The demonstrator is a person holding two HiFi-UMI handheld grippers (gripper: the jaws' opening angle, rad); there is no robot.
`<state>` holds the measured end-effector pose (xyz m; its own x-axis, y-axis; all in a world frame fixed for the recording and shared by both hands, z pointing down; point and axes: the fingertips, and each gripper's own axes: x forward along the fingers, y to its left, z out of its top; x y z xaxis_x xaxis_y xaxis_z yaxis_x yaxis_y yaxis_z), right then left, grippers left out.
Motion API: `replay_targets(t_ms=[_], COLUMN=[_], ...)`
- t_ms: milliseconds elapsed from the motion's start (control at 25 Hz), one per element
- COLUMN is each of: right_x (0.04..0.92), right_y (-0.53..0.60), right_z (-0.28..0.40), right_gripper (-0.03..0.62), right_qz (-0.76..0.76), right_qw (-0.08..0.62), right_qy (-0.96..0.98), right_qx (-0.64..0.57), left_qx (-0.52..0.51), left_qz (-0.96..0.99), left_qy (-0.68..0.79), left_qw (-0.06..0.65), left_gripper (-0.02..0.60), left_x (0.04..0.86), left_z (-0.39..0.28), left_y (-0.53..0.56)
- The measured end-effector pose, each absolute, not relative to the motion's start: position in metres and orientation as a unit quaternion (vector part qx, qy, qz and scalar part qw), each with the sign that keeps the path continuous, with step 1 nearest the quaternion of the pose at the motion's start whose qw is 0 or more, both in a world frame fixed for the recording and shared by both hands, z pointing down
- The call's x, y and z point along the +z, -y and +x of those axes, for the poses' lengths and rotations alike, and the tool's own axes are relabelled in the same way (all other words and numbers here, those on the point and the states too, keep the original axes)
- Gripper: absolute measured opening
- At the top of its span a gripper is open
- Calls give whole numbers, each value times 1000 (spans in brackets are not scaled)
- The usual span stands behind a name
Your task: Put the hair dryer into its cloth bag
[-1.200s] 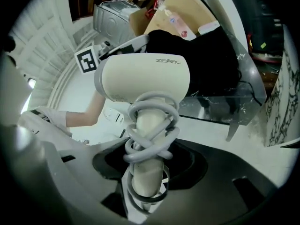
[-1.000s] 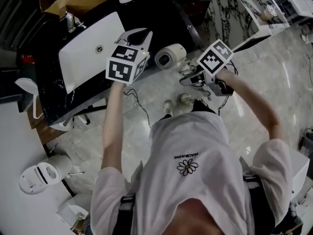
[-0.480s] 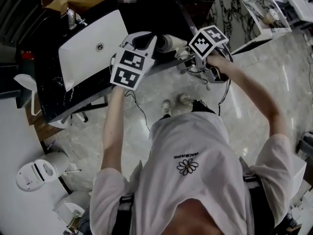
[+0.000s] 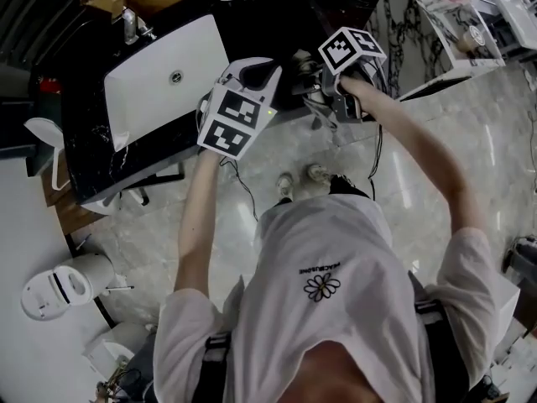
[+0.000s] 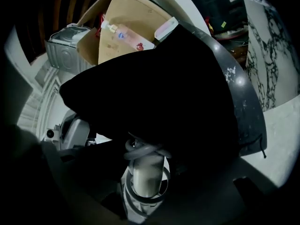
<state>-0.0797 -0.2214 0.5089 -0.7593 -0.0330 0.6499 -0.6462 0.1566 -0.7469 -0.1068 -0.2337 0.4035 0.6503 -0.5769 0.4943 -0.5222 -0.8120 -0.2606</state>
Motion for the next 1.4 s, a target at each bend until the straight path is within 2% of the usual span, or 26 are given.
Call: replay_targets(t_ms=[320, 600, 960, 1240, 1400], right_x=[512, 520, 508, 515, 525], right_y=[259, 291, 325, 349, 350], right_z=[-87, -80, -102, -97, -99], right_gripper=[210, 210, 211, 212, 213], right_qz=[301, 373, 383, 436, 470], right_qw=[222, 251, 144, 97, 159], right_qy=[695, 704, 667, 647, 663], right_qx=[614, 549, 623, 619, 560], left_qx=[-300, -309, -321, -287, -300], left_qz=[-903, -905, -907, -911, -902], left_qy=[-306, -290, -264, -294, -310], left_qw=[43, 45, 70, 40, 33], left_gripper=[26, 26, 25, 25, 25], left_x=[411, 416, 417, 410, 417], left_z=[-116, -121, -118, -137, -143], left_y=[232, 222, 215, 224, 226])
